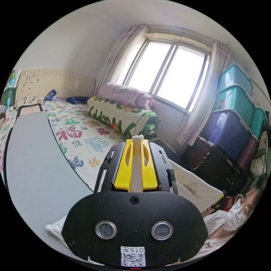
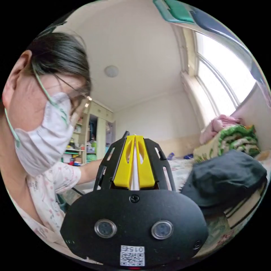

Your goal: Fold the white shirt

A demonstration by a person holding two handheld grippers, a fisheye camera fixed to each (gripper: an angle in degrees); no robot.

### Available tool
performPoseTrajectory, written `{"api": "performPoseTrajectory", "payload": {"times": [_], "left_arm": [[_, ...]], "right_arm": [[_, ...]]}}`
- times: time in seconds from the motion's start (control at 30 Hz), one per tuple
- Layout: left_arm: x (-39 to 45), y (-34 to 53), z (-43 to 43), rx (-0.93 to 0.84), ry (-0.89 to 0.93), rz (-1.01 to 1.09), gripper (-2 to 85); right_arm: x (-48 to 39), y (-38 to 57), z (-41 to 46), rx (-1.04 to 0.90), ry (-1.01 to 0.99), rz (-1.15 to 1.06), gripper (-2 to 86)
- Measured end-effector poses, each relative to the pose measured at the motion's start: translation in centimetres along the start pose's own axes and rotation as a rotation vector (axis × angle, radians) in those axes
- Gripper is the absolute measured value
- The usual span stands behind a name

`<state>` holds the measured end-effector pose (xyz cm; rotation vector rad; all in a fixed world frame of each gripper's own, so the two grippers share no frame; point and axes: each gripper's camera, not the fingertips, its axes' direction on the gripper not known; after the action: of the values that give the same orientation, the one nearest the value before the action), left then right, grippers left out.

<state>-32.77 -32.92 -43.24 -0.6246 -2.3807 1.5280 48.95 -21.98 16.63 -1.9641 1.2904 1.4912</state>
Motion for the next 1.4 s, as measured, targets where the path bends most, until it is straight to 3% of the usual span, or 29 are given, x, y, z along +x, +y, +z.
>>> {"api": "performPoseTrajectory", "payload": {"times": [0.13,0.27,0.33,0.4,0.47,0.53,0.6,0.73,0.9,1.2,1.4], "left_arm": [[-2.6,1.4,-9.5,0.034,-0.049,-0.057,2.2],[-7.9,4.2,-14.0,-0.018,-0.116,-0.17,3.1],[-11.1,5.5,-13.9,-0.161,-0.168,-0.252,4.3],[-12.0,6.2,-13.9,-0.184,-0.181,-0.279,5.1],[-12.9,6.4,-15.0,-0.134,-0.177,-0.36,4.8],[-13.9,6.6,-17.6,0.026,-0.148,-0.51,3.5],[-13.4,5.8,-18.4,0.065,-0.099,-0.519,4.9],[-9.7,2.3,-16.4,-0.071,-0.04,-0.496,11.4],[-5.1,-0.3,-13.3,-0.177,-0.184,-0.446,8.8],[-0.5,-2.7,-12.1,-0.149,-0.162,-0.49,7.8],[2.4,-4.2,-11.3,-0.169,-0.206,-0.467,9.3]], "right_arm": [[-5.5,4.2,6.7,-0.121,-0.319,0.065,-0.9],[-12.0,10.9,14.4,-0.336,-0.412,0.068,-0.8],[-14.9,15.7,17.9,-0.47,-0.427,0.084,-0.8],[-16.1,18.5,19.4,-0.543,-0.442,0.095,-0.7],[-17.2,20.5,20.2,-0.586,-0.445,0.098,-0.7],[-18.7,22.7,20.8,-0.624,-0.444,0.085,-0.5],[-19.8,24.2,21.1,-0.639,-0.438,0.079,-0.4],[-21.7,27.6,21.8,-0.662,-0.43,0.075,-0.2],[-23.6,30.9,22.6,-0.712,-0.456,0.065,-0.2],[-29.5,37.0,25.1,-0.867,-0.453,-0.097,-0.2],[-31.1,39.7,26.3,-0.88,-0.47,-0.03,1.0]]}}
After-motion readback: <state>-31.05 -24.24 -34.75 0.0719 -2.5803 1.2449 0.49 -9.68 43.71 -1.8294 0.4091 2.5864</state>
